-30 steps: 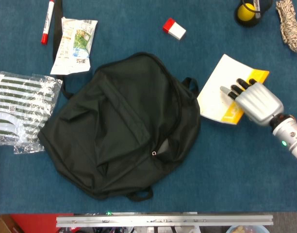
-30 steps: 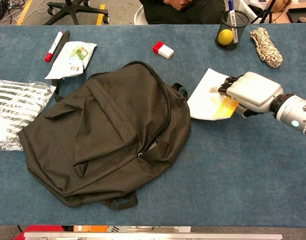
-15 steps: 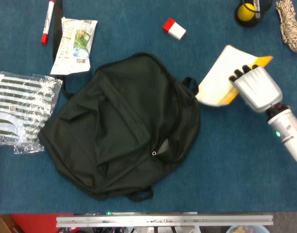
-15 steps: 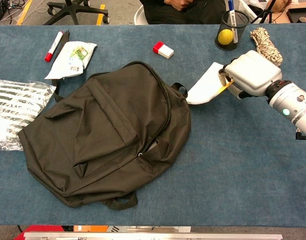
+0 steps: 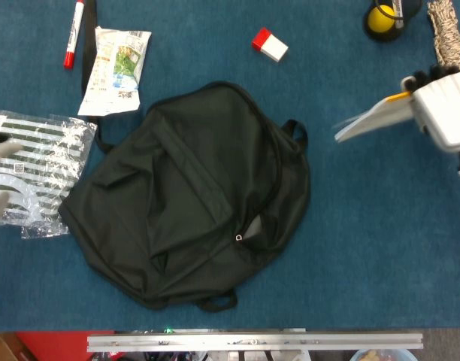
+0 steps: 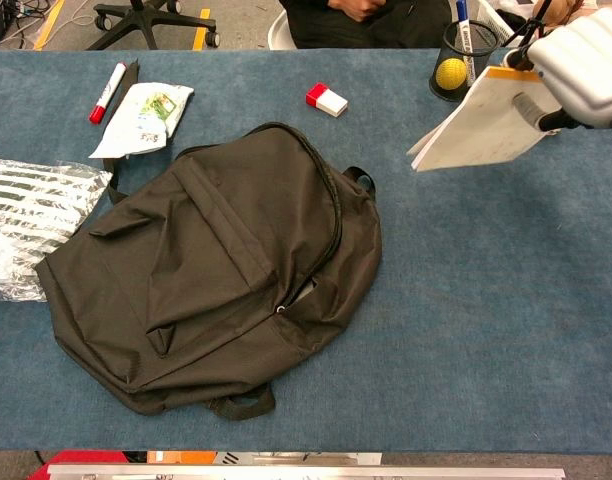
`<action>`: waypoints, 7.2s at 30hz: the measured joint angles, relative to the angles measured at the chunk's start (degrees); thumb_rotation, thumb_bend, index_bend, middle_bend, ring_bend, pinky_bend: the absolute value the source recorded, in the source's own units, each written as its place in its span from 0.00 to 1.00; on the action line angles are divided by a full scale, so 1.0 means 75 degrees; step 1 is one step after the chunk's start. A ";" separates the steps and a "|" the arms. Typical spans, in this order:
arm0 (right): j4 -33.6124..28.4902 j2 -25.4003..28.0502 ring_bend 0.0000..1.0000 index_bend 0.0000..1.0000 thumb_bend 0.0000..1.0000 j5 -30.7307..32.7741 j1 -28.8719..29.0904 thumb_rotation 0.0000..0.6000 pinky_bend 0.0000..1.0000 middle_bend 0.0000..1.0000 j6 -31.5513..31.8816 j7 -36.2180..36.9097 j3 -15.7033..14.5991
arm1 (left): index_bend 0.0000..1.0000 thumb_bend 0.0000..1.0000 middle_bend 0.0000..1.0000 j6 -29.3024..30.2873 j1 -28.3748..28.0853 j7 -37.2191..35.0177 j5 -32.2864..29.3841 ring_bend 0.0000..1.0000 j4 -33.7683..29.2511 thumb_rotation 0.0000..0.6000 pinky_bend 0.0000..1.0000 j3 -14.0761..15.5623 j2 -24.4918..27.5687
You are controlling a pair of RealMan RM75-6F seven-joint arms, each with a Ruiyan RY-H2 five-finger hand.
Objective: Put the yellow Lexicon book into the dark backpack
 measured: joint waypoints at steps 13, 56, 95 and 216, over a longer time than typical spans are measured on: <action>-0.0965 0.1119 0.49 0.73 0.39 0.0365 -0.0620 1.00 0.64 0.57 0.0738 -0.0100 0.0185 | 0.25 0.29 0.22 -0.2015 -0.2131 -0.0150 0.1511 0.21 0.0088 1.00 0.22 0.0103 -0.0574; -0.0735 0.1100 0.49 0.73 0.39 0.0467 -0.0657 1.00 0.64 0.58 0.0688 0.0367 0.0192 | 0.10 0.29 0.00 -0.5982 -0.5435 0.5854 -0.3363 0.00 -0.0244 1.00 0.09 -0.0594 -0.3820; -0.0760 0.1085 0.49 0.75 0.39 0.0593 -0.0666 1.00 0.64 0.58 0.0665 0.0444 0.0184 | 0.40 0.32 0.21 -0.3781 -0.7229 0.9361 -0.6420 0.21 0.0238 1.00 0.19 0.0757 -0.5496; -0.1948 -0.1597 0.26 0.35 0.44 1.1192 0.3817 1.00 0.42 0.31 -0.4580 0.4060 0.1759 | 0.42 0.34 0.37 -0.1655 -0.3495 1.0099 -0.2420 0.35 -0.3199 1.00 0.44 0.0711 -0.2624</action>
